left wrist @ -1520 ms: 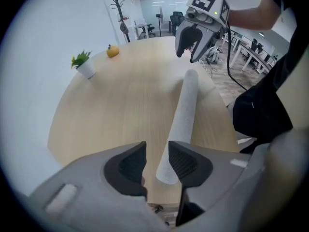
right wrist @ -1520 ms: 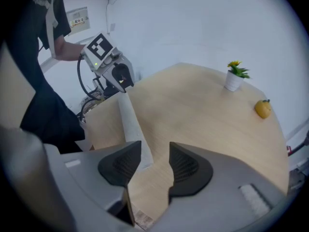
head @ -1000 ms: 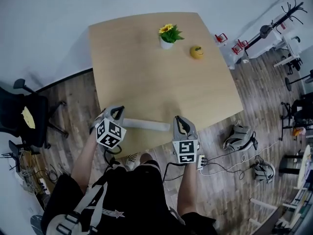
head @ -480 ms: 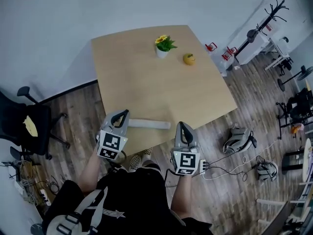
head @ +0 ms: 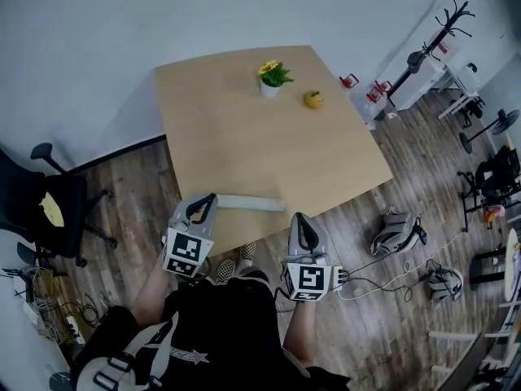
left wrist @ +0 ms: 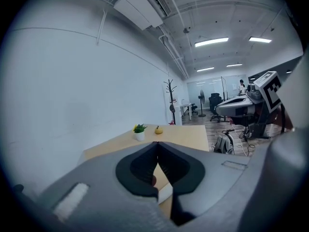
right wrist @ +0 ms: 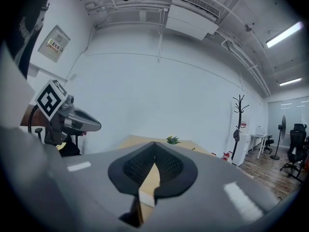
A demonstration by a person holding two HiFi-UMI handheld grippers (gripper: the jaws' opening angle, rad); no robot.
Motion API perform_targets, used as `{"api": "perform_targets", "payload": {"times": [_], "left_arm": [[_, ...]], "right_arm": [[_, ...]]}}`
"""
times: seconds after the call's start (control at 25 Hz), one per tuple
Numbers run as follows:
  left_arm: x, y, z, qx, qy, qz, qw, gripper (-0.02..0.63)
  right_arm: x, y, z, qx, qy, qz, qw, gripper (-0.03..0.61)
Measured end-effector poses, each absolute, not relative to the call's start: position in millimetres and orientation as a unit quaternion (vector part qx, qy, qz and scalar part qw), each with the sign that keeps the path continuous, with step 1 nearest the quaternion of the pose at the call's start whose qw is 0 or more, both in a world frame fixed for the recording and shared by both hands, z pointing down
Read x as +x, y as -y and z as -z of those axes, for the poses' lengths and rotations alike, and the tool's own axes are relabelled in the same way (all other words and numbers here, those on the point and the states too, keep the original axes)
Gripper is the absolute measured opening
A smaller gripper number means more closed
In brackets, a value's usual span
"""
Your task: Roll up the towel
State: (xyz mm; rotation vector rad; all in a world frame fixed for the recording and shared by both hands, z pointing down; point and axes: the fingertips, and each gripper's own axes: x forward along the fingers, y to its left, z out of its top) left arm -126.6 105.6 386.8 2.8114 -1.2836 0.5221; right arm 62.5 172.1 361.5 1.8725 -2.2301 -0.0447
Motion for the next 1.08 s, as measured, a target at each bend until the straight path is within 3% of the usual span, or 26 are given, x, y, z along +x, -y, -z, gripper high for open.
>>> {"api": "perform_targets", "payload": {"times": [1.08], "left_arm": [[-105.6, -99.3, -399.8, 0.906, 0.386, -0.174, 0.013, 0.010]], "right_arm": [[72.1, -171.5, -374.2, 0.636, 0.761, 0.003, 0.126, 0.005]]}}
